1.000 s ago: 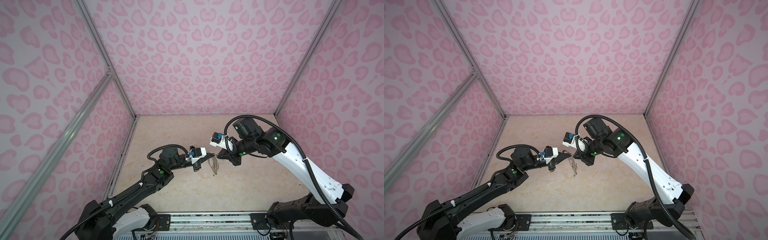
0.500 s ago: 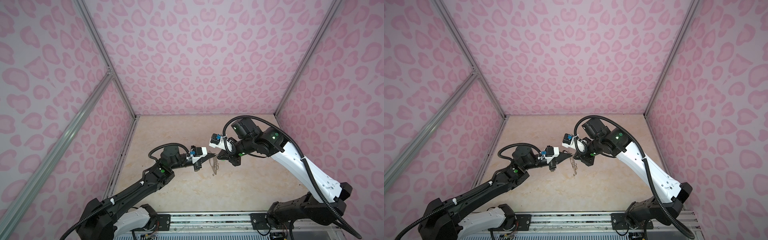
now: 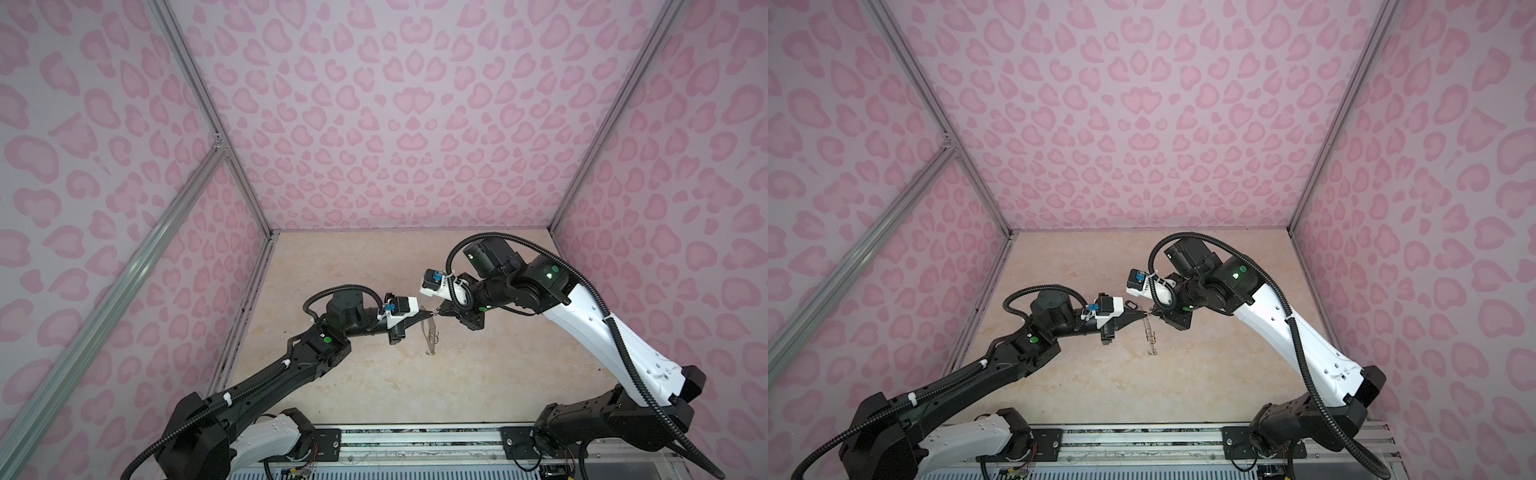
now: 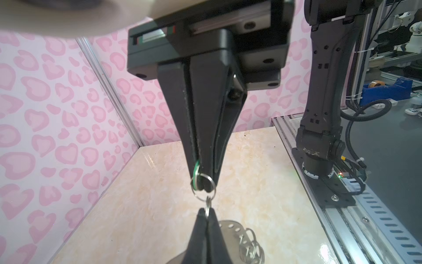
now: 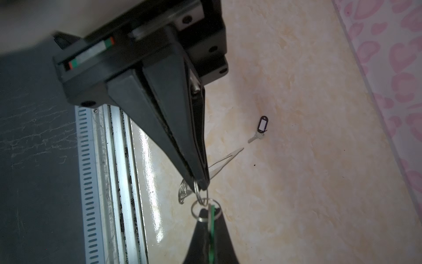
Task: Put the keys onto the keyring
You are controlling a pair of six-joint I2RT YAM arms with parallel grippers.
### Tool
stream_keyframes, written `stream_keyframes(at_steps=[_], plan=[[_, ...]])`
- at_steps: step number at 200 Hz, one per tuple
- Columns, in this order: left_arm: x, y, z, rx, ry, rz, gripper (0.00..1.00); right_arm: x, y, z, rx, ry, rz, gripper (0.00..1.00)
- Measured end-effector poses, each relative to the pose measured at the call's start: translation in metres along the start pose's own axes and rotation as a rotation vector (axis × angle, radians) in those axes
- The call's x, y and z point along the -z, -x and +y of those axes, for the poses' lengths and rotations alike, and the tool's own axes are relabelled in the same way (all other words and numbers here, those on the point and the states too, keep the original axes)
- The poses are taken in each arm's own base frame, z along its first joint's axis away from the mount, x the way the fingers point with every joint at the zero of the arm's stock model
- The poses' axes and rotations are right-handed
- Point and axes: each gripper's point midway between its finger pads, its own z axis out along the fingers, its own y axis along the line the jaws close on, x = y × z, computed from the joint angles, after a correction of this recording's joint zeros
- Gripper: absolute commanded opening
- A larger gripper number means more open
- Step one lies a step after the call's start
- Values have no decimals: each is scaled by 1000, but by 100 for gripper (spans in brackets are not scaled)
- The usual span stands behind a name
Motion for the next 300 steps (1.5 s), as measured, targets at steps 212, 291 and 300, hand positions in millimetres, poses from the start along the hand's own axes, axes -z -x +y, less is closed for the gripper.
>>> stream_keyframes(at_steps=[212, 291, 300], plan=[[102, -51, 77, 164, 594, 189, 35, -89, 14, -11, 178, 76, -9, 0], [127, -85, 99, 297, 786, 372, 35, -159, -91, -33, 39, 234, 168, 0], [127, -88, 99, 313, 786, 382, 35, -160, -101, -33, 36, 243, 186, 0]])
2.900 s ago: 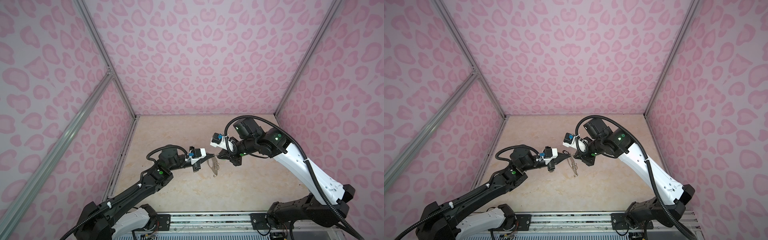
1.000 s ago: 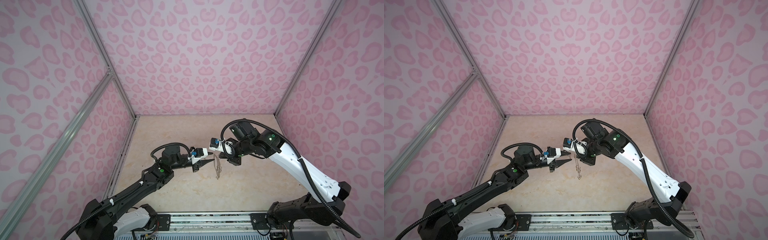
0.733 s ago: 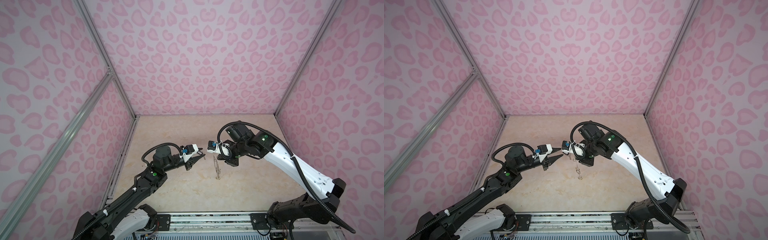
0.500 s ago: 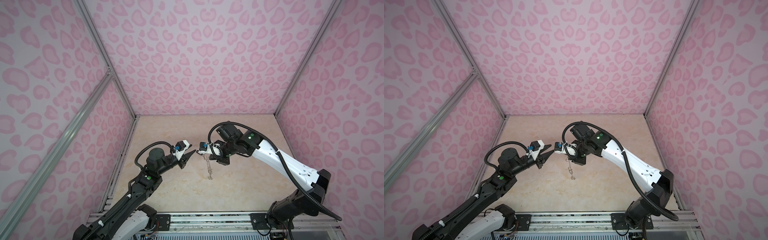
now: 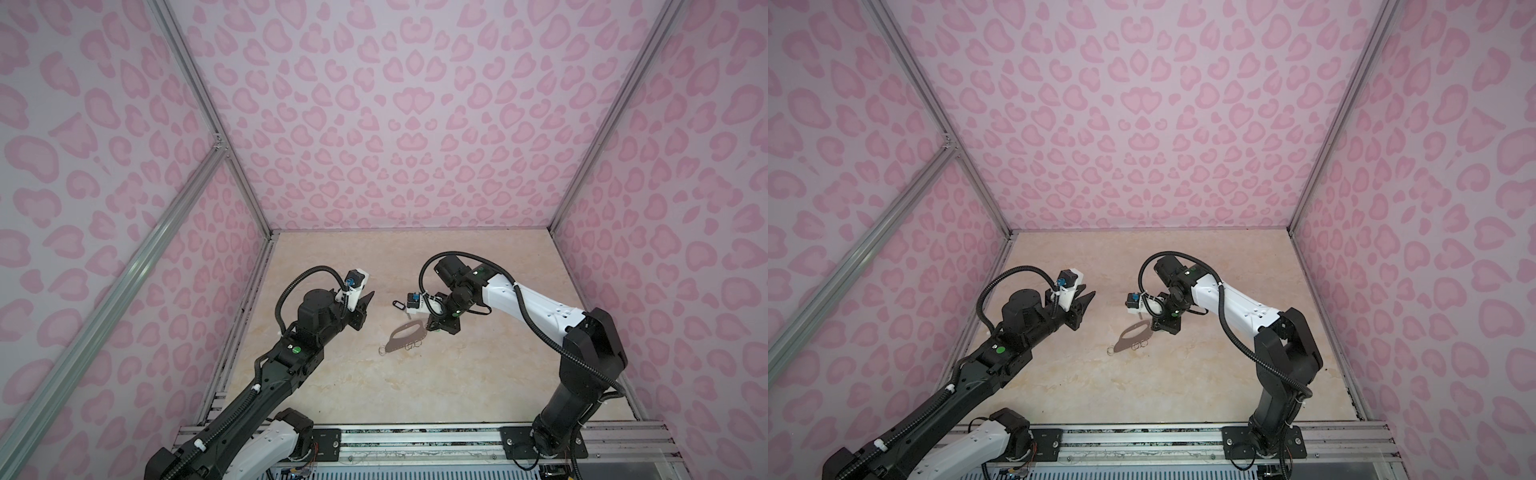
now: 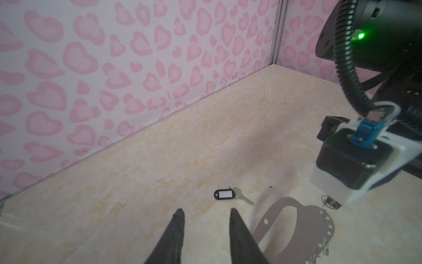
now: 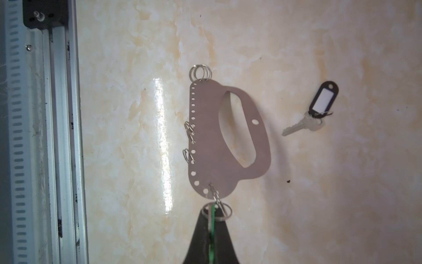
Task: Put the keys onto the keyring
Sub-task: 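Open the left gripper and pull it back while the right gripper holds the plate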
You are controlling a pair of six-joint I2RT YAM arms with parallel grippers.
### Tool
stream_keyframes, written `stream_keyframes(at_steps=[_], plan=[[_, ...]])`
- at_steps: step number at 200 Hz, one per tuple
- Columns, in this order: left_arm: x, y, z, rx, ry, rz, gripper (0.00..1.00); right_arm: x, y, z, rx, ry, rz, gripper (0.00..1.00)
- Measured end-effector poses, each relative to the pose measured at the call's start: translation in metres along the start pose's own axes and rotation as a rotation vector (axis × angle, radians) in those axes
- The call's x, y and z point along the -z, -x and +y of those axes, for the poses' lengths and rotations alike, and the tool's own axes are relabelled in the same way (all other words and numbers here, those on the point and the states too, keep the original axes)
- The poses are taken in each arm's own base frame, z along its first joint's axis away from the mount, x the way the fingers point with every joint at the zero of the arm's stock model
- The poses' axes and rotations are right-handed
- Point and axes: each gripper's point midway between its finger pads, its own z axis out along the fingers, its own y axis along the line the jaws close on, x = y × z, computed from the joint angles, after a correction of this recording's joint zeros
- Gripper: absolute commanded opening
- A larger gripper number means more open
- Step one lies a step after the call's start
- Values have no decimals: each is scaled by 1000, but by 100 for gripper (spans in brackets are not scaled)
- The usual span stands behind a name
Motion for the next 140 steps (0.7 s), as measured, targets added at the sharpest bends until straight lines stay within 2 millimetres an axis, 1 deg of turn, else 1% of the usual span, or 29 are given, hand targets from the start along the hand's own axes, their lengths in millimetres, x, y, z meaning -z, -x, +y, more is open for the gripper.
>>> stream_keyframes(at_steps=[13, 43, 76, 91, 119, 140], plan=[[-3, -4, 0, 9, -3, 18, 35, -4, -16, -1, -7, 11, 29, 0], [-9, -6, 0, 19, -8, 39, 35, -16, -67, -8, -63, 11, 129, 0], [-14, -8, -3, 21, -26, 54, 35, -27, -115, -8, -93, 2, 233, 0], [-17, -9, -5, 22, -37, 62, 35, -27, -127, -12, -103, -15, 257, 0], [-23, -12, -8, 19, -62, 87, 35, -24, -145, -26, -115, -72, 292, 0], [-25, -15, -10, 21, -75, 102, 35, -22, -158, -36, -135, -103, 315, 3]])
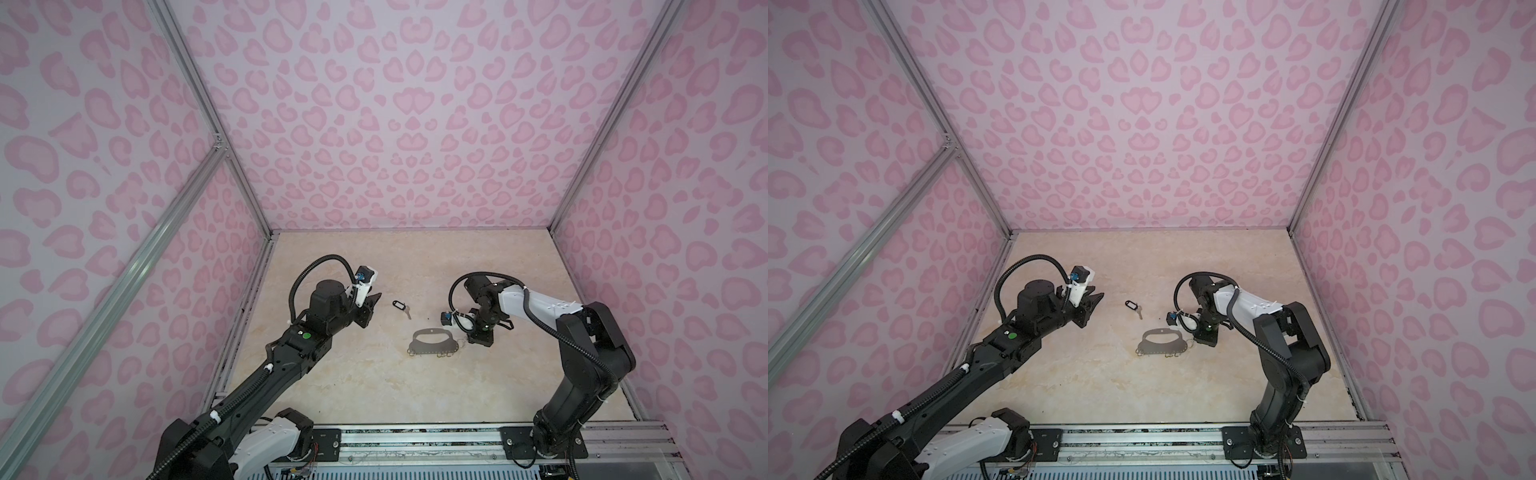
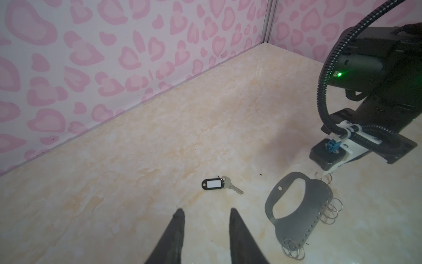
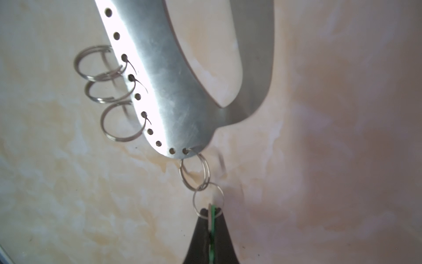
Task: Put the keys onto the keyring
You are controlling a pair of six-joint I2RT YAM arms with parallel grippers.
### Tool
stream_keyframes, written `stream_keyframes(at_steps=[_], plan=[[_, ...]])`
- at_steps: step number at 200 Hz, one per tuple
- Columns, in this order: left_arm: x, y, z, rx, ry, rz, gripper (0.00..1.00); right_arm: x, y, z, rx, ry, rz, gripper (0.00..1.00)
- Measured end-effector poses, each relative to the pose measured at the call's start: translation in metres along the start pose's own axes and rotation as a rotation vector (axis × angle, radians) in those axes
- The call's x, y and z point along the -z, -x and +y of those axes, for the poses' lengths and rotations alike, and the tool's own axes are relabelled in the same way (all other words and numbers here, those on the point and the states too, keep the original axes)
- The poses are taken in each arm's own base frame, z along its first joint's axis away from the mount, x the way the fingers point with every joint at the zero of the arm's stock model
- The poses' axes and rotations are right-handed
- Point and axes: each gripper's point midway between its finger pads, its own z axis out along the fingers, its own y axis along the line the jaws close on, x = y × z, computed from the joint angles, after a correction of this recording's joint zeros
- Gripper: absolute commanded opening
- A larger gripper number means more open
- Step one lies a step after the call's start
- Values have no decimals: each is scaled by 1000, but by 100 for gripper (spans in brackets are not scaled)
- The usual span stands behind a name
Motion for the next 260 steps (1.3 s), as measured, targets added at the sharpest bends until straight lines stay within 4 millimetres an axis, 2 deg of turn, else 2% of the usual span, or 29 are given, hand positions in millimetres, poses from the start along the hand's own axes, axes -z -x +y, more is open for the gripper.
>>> stream_keyframes(at_steps=[34, 65, 120, 151, 162, 170, 178, 186, 198, 216, 227, 260], plan=[[-4, -1, -1, 9, -17, 45, 35, 2, -16, -17, -40, -69, 19, 25], [-4, 7, -1, 49, -25, 73, 35, 20, -15, -29, -67, -141, -28, 34], [3, 2, -4, 168, -32, 147, 35, 81, -21, -55, -185, -342, -173, 36], [4, -5, -5, 200, -33, 176, 35, 84, -17, -57, -189, -348, -196, 34], [4, -5, -8, 242, -44, 205, 35, 88, 1, -49, -119, -372, -244, 33], [2, -2, -8, 259, -46, 206, 35, 93, 22, -34, -30, -357, -297, 32], [1, 0, -8, 282, -47, 210, 35, 98, 53, -19, 91, -347, -372, 31], [0, 2, -8, 300, -49, 216, 35, 97, 66, -15, 138, -342, -394, 31], [-4, -1, -8, 323, -49, 234, 35, 87, 82, -7, 212, -323, -384, 31], [-12, -9, -8, 359, -52, 279, 35, 68, 113, 20, 364, -264, -387, 30], [-16, -11, -8, 374, -55, 297, 35, 57, 125, 33, 429, -234, -392, 30], [-19, -18, -4, 398, -51, 329, 35, 20, 136, 57, 540, -181, -351, 30]])
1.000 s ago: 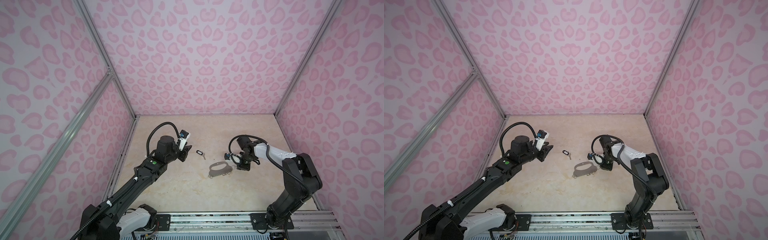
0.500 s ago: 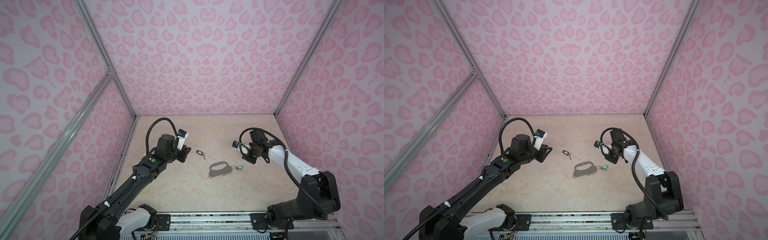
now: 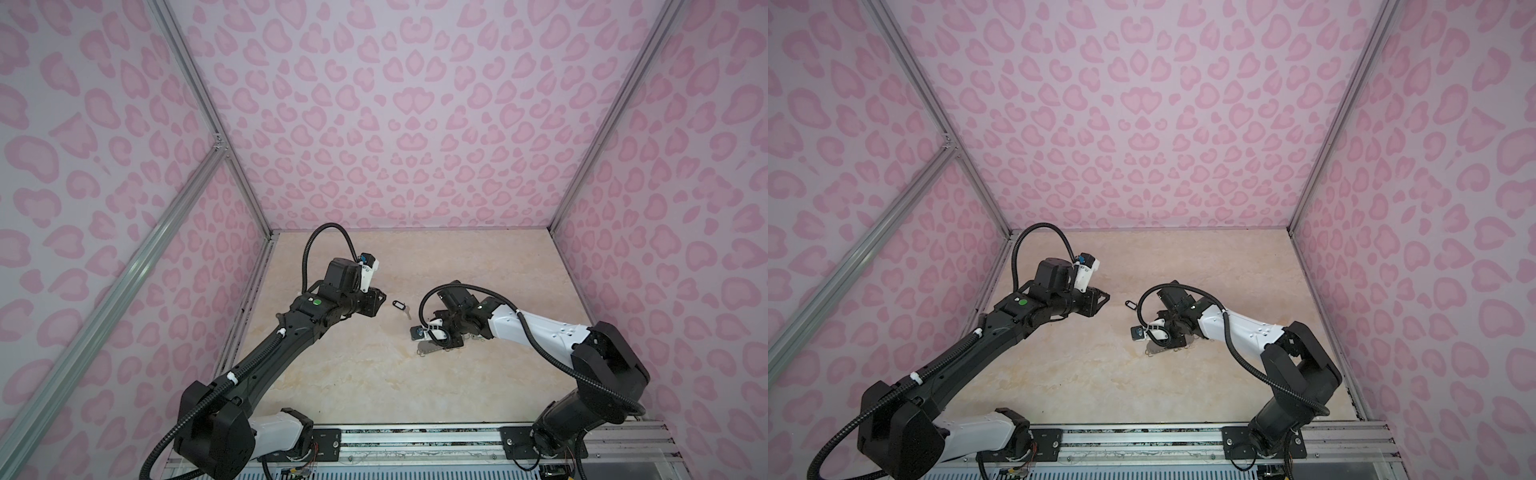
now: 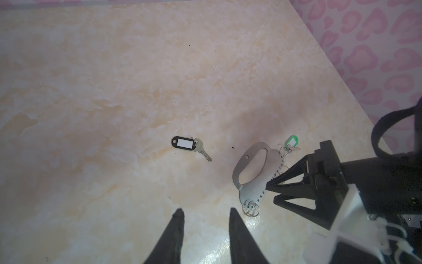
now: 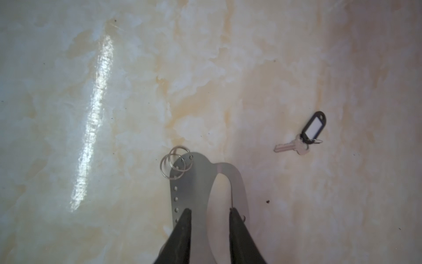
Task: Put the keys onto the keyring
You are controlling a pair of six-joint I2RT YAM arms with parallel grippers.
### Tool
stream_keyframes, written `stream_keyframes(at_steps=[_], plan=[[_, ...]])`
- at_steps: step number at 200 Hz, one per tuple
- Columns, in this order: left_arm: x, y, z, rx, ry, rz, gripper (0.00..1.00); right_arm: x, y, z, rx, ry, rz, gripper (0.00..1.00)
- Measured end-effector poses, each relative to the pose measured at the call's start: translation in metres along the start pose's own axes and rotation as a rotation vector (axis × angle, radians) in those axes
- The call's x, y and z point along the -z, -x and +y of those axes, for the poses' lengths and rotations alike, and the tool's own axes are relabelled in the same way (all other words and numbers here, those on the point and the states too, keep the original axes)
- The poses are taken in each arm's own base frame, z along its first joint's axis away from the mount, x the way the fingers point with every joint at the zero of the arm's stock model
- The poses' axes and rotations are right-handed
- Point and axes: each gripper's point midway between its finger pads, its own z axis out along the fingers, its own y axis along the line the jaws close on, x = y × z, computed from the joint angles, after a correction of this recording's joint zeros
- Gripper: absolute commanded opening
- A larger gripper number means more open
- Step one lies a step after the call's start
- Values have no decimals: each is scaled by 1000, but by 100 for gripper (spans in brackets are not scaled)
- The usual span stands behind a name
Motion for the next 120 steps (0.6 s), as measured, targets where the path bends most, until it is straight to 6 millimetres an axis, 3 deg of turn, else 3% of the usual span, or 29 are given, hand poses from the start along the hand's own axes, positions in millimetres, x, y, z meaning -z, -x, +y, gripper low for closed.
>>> stream_keyframes(at_steps=[33, 120], plan=[[-10, 1, 16, 24, 15, 23, 35, -17, 4, 9, 52, 21, 15, 31], [-29, -7, 14, -52, -33, 71, 35, -42, -5, 15, 85, 63, 55, 31]])
